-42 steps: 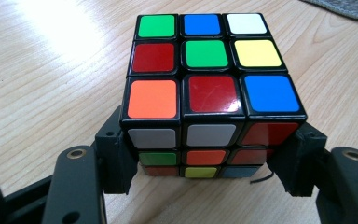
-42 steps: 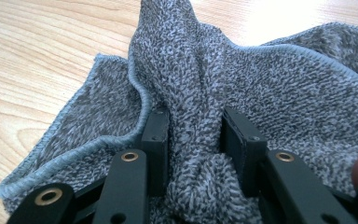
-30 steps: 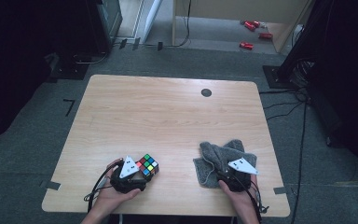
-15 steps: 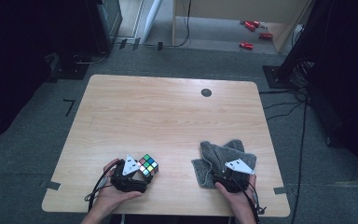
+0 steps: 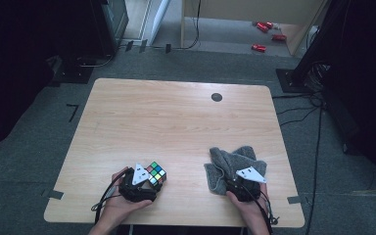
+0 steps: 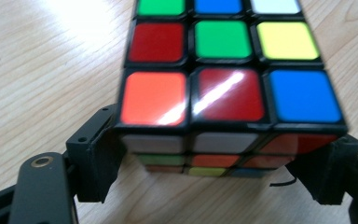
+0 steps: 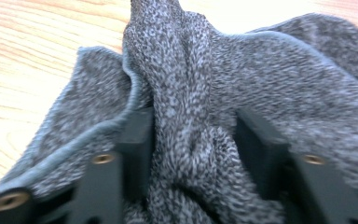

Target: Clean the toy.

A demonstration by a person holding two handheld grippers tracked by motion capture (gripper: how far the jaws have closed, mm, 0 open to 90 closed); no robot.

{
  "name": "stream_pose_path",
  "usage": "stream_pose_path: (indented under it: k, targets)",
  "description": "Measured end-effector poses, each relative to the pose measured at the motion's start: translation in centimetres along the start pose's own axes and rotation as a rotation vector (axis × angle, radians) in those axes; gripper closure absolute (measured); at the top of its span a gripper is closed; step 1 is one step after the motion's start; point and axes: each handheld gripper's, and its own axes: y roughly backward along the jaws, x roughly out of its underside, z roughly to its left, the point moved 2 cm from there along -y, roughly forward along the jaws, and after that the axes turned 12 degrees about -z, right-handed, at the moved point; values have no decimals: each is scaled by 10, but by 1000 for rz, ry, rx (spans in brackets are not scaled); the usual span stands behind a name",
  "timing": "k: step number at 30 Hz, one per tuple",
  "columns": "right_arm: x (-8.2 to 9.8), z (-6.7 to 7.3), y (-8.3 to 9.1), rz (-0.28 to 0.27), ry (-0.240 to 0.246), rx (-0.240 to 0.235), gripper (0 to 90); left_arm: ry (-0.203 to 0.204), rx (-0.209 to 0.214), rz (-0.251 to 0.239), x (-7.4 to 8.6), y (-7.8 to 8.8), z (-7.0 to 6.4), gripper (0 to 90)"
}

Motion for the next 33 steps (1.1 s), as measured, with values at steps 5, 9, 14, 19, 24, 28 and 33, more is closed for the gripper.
stream_pose_path:
  k: [5,9,14,19,24,28,33]
  targets:
    - [-1,3,-1,-9,4,9,738,-1,-16,-17,-1,0,1,345]
    - [-4,2,1,-40,-34,-29,774,-19,-19,-42,-6,1,-1,347]
    - [-26,14,15,-136,-27,-111,776,-55,8,-123,-30,6,-6,347]
    - [-56,46,28,-211,16,-233,773,-88,71,-133,-49,-6,-15,347]
    - [-81,76,25,-267,6,-310,767,-152,136,-146,-65,-14,-29,348]
    - [-99,90,30,-318,-22,-363,766,-175,149,-146,-67,-17,-32,347]
    - [-98,111,33,-274,8,-461,766,-170,158,-138,-65,-17,-35,347]
